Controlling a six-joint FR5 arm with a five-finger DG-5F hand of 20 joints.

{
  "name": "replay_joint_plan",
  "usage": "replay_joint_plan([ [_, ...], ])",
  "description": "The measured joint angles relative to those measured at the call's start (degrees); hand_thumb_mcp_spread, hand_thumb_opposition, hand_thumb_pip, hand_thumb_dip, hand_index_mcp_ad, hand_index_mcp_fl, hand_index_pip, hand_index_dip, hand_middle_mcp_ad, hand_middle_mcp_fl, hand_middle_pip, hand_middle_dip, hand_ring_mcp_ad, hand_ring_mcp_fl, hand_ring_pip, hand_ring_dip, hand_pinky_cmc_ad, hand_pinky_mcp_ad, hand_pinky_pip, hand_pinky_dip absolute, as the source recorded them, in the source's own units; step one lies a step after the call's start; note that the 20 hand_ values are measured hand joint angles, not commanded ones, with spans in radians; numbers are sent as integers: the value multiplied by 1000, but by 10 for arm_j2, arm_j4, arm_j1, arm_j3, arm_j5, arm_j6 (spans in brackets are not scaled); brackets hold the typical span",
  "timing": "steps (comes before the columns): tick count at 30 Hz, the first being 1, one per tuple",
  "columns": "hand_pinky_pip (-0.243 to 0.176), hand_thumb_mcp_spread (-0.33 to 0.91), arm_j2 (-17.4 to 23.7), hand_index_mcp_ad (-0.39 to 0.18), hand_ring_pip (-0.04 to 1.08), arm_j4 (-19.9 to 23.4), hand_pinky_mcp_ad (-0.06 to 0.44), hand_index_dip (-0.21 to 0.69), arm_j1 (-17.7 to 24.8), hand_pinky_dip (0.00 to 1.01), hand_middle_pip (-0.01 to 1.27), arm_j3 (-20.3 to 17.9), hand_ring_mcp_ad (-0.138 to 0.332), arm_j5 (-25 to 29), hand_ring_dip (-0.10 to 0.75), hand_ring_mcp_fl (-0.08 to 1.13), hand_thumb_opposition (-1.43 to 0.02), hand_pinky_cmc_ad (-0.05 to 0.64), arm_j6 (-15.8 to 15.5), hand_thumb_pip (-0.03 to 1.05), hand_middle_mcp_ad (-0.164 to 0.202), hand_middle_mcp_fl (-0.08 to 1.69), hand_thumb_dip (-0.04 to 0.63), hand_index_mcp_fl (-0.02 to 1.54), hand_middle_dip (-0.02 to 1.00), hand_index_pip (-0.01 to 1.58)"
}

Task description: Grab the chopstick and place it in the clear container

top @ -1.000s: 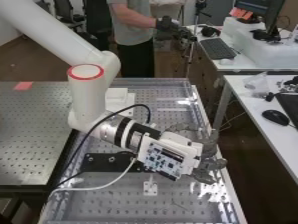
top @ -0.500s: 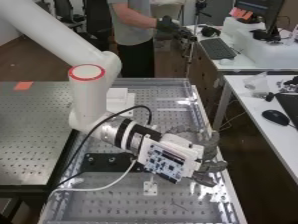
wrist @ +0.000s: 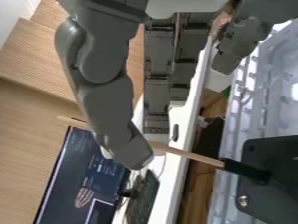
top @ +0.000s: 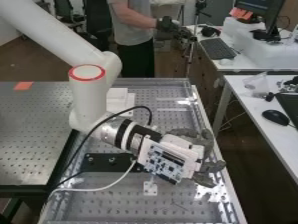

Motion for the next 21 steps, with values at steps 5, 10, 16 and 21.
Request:
replay_joint_plan([
  [5, -19, 813, -1, -295, 103, -2, 215, 316, -1, 154, 326, 2, -23, -4, 429, 480, -1005, 431, -2, 447, -33, 1061, 321, 920, 794, 799],
  [10, -21, 824, -1, -286, 103, -4, 225, 316, -1, 154, 326, 5, -21, -4, 429, 482, -1002, 438, -10, 445, -37, 1096, 319, 946, 798, 798],
  [16, -17, 871, 0, -164, 113, 1, 234, 316, -1, 154, 326, 8, -24, 7, 431, 524, -1021, 435, -26, 452, -52, 1141, 314, 1005, 794, 750],
  [21, -17, 873, 2, -147, 122, 5, 234, 347, -1, 154, 325, 13, -19, 6, 457, 557, -1037, 442, -41, 449, -54, 1171, 316, 1072, 780, 674],
])
